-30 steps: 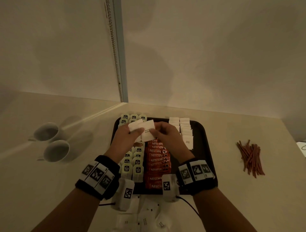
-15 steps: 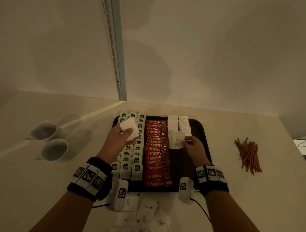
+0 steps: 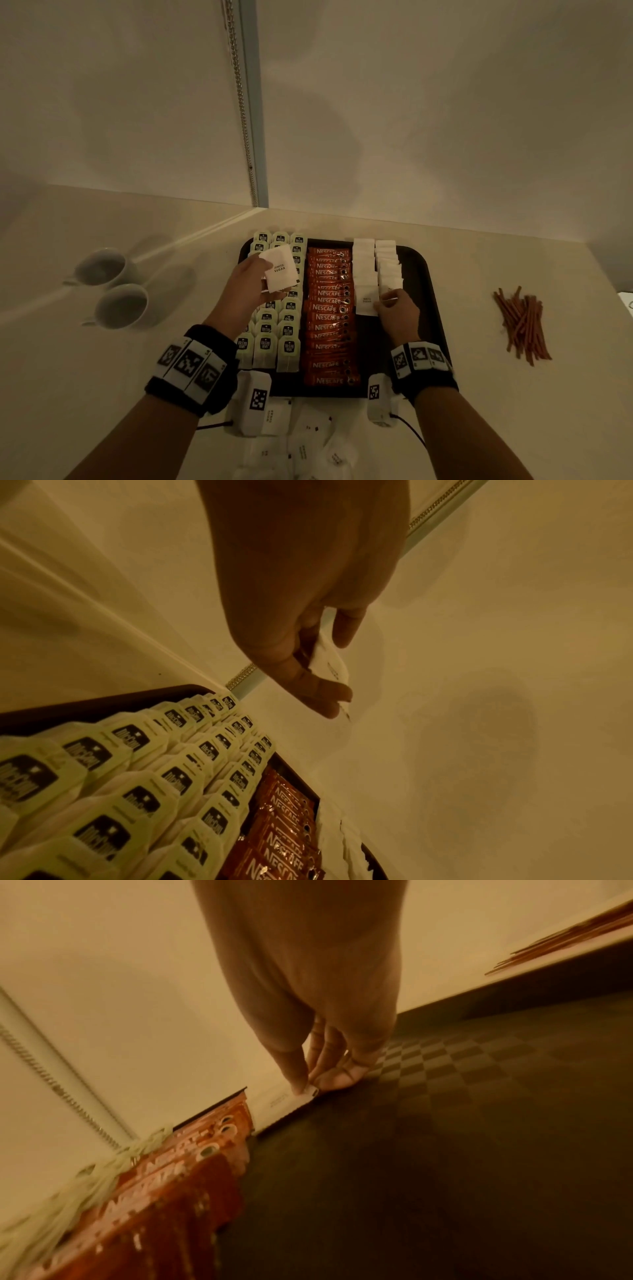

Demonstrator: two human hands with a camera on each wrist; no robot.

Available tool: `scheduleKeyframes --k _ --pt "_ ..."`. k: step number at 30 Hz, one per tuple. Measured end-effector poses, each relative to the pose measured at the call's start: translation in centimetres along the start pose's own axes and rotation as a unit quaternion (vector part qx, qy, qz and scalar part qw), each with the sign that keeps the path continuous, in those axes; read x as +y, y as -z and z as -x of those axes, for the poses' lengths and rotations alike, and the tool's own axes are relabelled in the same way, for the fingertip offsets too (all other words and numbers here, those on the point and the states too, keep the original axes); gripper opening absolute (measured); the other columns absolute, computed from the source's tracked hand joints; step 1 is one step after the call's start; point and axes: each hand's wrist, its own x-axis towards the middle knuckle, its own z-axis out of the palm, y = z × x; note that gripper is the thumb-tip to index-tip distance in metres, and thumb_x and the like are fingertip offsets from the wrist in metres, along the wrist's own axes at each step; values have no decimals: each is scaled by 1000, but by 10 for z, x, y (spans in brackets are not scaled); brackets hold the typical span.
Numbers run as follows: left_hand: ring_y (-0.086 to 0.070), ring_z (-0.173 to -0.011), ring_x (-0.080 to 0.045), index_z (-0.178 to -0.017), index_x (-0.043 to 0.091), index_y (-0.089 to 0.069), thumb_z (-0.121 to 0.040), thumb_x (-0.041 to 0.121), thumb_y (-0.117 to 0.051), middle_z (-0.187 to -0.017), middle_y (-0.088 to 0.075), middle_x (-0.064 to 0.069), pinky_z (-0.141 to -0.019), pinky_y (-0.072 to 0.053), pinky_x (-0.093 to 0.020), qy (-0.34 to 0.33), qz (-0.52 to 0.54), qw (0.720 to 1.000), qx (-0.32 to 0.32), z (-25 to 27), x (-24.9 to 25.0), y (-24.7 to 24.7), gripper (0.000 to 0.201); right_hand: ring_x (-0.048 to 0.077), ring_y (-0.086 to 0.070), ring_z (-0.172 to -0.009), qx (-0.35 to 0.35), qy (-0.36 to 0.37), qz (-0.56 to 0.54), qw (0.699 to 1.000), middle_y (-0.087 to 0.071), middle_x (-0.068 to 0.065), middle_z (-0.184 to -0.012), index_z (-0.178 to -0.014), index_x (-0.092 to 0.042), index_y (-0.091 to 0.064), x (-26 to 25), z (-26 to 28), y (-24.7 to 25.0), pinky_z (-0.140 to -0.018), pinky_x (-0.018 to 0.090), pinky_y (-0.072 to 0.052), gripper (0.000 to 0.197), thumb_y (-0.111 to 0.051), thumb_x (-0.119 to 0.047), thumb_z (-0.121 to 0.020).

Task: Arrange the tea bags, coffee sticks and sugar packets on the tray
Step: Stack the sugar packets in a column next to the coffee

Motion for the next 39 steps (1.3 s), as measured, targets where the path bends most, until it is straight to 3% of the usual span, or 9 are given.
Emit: scheduleKeyframes --k 4,7,12,15,20,24,27,31,39 --pt "-66 -94 -29 -120 12 -55 -92 -3 -51 -117 -60 -14 -65 -57 -20 -54 -103 993 -38 2 0 -2 32 22 -61 -89 11 22 12 1000 -60 7 -91 -96 -7 -55 -2 2 -2 -73 26 -47 19 -68 -11 -83" --pt "-66 -96 -23 -121 5 -58 -89 -4 -58 -113 -63 -14 -68 -56 -17 -88 -142 985 -44 3 -2 -2 33 14 -60 -85 8 72 -23 997 -59 -1 -90 -100 -11 -57 -18 11 3 -73 24 -51 19 -67 -19 -86" --pt "-68 -83 -13 -99 11 -67 -82 2 -70 -94 -70 -3 -66 -57 -18 -120 -151 981 -28 6 -3 -17 19 12 -66 -88 -206 186 -222 935 -69 -1 -95 -100 -15 -64 -84 58 11 -77 27 -54 25 -62 -35 -86" --pt "-68 -80 -9 -99 9 -69 -79 3 -72 -89 -71 0 -65 -55 -16 -143 -149 978 -28 11 -5 -28 21 21 -67 -93 -241 201 -289 904 -70 3 -99 -106 -11 -64 -103 72 9 -82 34 -55 21 -63 -20 -88" --pt "-66 -90 -10 -100 14 -67 -78 10 -76 -98 -70 1 -72 -57 -22 -129 -166 977 -43 20 -6 -22 24 22 -67 -93 -226 154 -313 910 -69 7 -103 -105 -11 -64 -87 55 19 -75 30 -56 16 -59 -12 -90" --pt "-68 -79 -17 -102 16 -67 -89 14 -64 -98 -70 -1 -66 -55 -25 -103 -202 973 -43 34 -10 16 13 19 -64 -94 -132 100 -259 952 -67 5 -104 -104 -7 -62 -47 22 39 -70 21 -53 14 -53 -11 -94" --pt "-66 -72 -15 -98 16 -67 -92 9 -57 -87 -71 -3 -61 -51 -23 -79 -237 967 -52 47 -21 56 14 20 -64 -96 -64 62 -162 983 -66 6 -106 -106 -11 -62 -11 -4 49 -76 29 -55 15 -54 -14 -94" --pt "-64 -63 -17 -92 15 -67 -92 0 -54 -78 -71 -6 -48 -44 -19 -64 -275 959 0 63 -47 110 21 18 -59 -98 -37 38 -58 997 -63 2 -106 -106 -14 -60 18 -20 53 -92 38 -49 15 -58 -17 -92" --pt "-64 -53 -16 -91 9 -67 -94 -4 -50 -76 -71 -8 -38 -37 -13 24 -274 958 87 101 -100 191 21 25 -57 -105 2 14 65 998 -62 10 -113 -108 -6 -61 30 -29 37 -89 32 -43 25 -63 -20 -88"
